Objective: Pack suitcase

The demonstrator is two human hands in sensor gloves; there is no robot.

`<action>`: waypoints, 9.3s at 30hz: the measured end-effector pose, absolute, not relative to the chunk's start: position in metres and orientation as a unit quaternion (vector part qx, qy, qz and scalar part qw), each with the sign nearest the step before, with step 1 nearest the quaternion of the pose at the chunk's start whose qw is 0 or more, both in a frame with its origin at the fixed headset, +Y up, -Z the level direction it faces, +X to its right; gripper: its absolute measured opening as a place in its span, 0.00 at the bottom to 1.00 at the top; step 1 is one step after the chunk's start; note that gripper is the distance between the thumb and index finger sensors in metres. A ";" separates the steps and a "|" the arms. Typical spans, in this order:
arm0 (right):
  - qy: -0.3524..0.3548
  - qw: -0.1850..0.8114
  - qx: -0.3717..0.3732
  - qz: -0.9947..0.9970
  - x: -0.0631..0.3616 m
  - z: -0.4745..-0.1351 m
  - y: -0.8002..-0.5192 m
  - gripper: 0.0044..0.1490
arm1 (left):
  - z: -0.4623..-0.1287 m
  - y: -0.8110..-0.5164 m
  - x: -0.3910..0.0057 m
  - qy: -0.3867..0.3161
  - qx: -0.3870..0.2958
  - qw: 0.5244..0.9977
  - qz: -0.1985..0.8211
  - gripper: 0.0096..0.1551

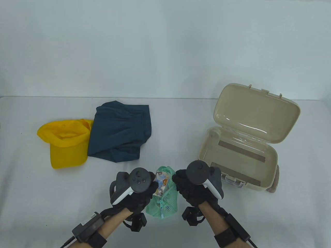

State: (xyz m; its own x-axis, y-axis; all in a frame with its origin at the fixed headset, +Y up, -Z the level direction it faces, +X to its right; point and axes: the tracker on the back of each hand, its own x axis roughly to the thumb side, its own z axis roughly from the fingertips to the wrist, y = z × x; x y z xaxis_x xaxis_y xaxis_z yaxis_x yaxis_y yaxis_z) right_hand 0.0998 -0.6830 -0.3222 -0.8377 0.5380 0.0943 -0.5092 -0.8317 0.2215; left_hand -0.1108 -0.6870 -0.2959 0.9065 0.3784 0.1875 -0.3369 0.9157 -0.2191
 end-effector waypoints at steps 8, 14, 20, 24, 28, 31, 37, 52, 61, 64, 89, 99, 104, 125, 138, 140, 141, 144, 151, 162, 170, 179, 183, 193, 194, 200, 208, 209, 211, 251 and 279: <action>0.090 0.269 0.093 0.954 0.095 -0.319 -0.681 0.27 | -0.297 -0.685 -0.087 -0.156 -0.107 0.978 0.082 0.23; 0.088 0.266 0.102 0.955 0.094 -0.319 -0.681 0.27 | -0.305 -0.688 -0.067 -0.166 -0.131 0.975 0.070 0.23; 0.087 0.268 0.096 0.955 0.098 -0.321 -0.680 0.27 | -0.315 -0.691 -0.069 -0.167 -0.187 0.961 0.115 0.25; 0.088 0.266 0.097 0.955 0.097 -0.321 -0.680 0.27 | -0.314 -0.693 -0.076 -0.192 -0.208 0.949 0.136 0.26; 0.094 0.261 0.104 0.955 0.093 -0.319 -0.681 0.27 | -0.312 -0.695 -0.074 -0.214 -0.233 0.945 0.087 0.27; 0.092 0.257 0.105 0.956 0.093 -0.319 -0.681 0.27 | -0.314 -0.696 -0.074 -0.233 -0.253 0.934 0.094 0.28; 0.093 0.266 0.099 0.954 0.096 -0.319 -0.680 0.27 | -0.314 -0.692 -0.085 -0.232 -0.271 0.925 0.131 0.31; 0.087 0.294 0.070 0.949 0.105 -0.322 -0.678 0.27 | -0.235 -0.662 -0.075 -0.267 0.008 0.961 -0.065 0.40; 0.089 0.302 0.061 0.947 0.106 -0.322 -0.677 0.27 | -0.240 -0.687 -0.057 -0.237 0.016 0.964 -0.117 0.37; 0.090 0.305 0.059 0.946 0.107 -0.322 -0.677 0.27 | -0.243 -0.690 -0.056 -0.242 0.005 0.965 -0.103 0.34; 0.055 0.056 0.269 0.960 0.058 -0.281 -0.662 0.37 | -0.299 -0.664 -0.113 -0.225 -0.201 0.938 0.171 0.23; -0.053 0.005 0.261 0.964 0.029 -0.262 -0.676 0.31 | -0.298 -0.660 -0.120 -0.271 -0.202 0.930 0.142 0.23; -0.092 -0.047 0.273 0.956 0.023 -0.252 -0.676 0.29 | -0.311 -0.648 -0.130 -0.239 -0.127 0.959 0.088 0.22; -0.125 -0.169 0.315 0.926 0.016 -0.240 -0.678 0.30 | -0.428 -0.705 -0.114 -0.094 -0.112 0.987 0.065 0.22; -0.082 -0.135 0.296 0.942 0.024 -0.252 -0.677 0.31 | -0.419 -0.694 -0.141 -0.114 -0.116 0.981 0.108 0.32; -0.072 -0.126 0.294 0.945 0.026 -0.254 -0.676 0.32 | -0.405 -0.683 -0.152 -0.126 -0.099 0.979 0.127 0.34; -0.064 -0.113 0.295 0.947 0.028 -0.256 -0.675 0.33 | -0.391 -0.676 -0.160 -0.135 -0.078 0.978 0.137 0.36; -0.041 -0.080 0.296 0.951 0.032 -0.259 -0.673 0.36 | -0.359 -0.663 -0.177 -0.152 -0.039 0.980 0.126 0.43; -0.054 -0.020 0.280 0.958 0.039 -0.262 -0.663 0.38 | -0.294 -0.653 -0.207 -0.189 -0.006 0.978 0.089 0.55; -0.058 0.022 0.221 0.973 0.043 -0.274 -0.649 0.41 | -0.268 -0.658 -0.220 -0.186 0.040 0.980 0.053 0.58; -0.042 -0.093 0.221 0.970 -0.019 -0.299 -0.635 0.45 | -0.281 -0.676 -0.232 -0.165 -0.032 0.981 0.097 0.58; 0.071 -0.264 0.163 0.948 -0.070 -0.327 -0.667 0.60 | -0.289 -0.689 -0.238 -0.144 -0.071 0.984 0.075 0.58; 0.110 -0.286 0.155 0.939 -0.076 -0.331 -0.683 0.58 | -0.290 -0.690 -0.241 -0.138 -0.074 0.986 0.055 0.59; 0.148 -0.304 0.134 0.932 -0.074 -0.328 -0.685 0.31 | -0.290 -0.689 -0.242 -0.141 -0.067 0.986 0.061 0.59; 0.146 -0.301 0.132 0.933 -0.073 -0.328 -0.683 0.30 | -0.290 -0.688 -0.242 -0.141 -0.066 0.986 0.062 0.59; 0.165 -0.229 0.099 0.954 -0.044 -0.339 -0.652 0.29 | -0.290 -0.687 -0.243 -0.143 -0.058 0.986 0.063 0.59; 0.117 -0.045 0.018 0.992 0.039 -0.358 -0.582 0.29 | -0.289 -0.685 -0.242 -0.147 -0.047 0.986 0.058 0.60; 0.108 -0.030 0.010 0.994 0.047 -0.360 -0.575 0.29 | -0.289 -0.685 -0.242 -0.147 -0.046 0.986 0.057 0.60; 0.081 0.001 -0.018 0.997 0.073 -0.367 -0.553 0.29 | -0.288 -0.685 -0.241 -0.149 -0.043 0.986 0.054 0.60; 0.122 0.102 -0.297 0.941 0.359 -0.414 -0.643 0.30 | -0.285 -0.673 -0.238 -0.158 0.023 0.986 0.042 0.59; 0.013 0.101 -0.194 0.976 0.293 -0.370 -0.574 0.54 | -0.279 -0.665 -0.239 -0.170 0.041 0.984 0.045 0.59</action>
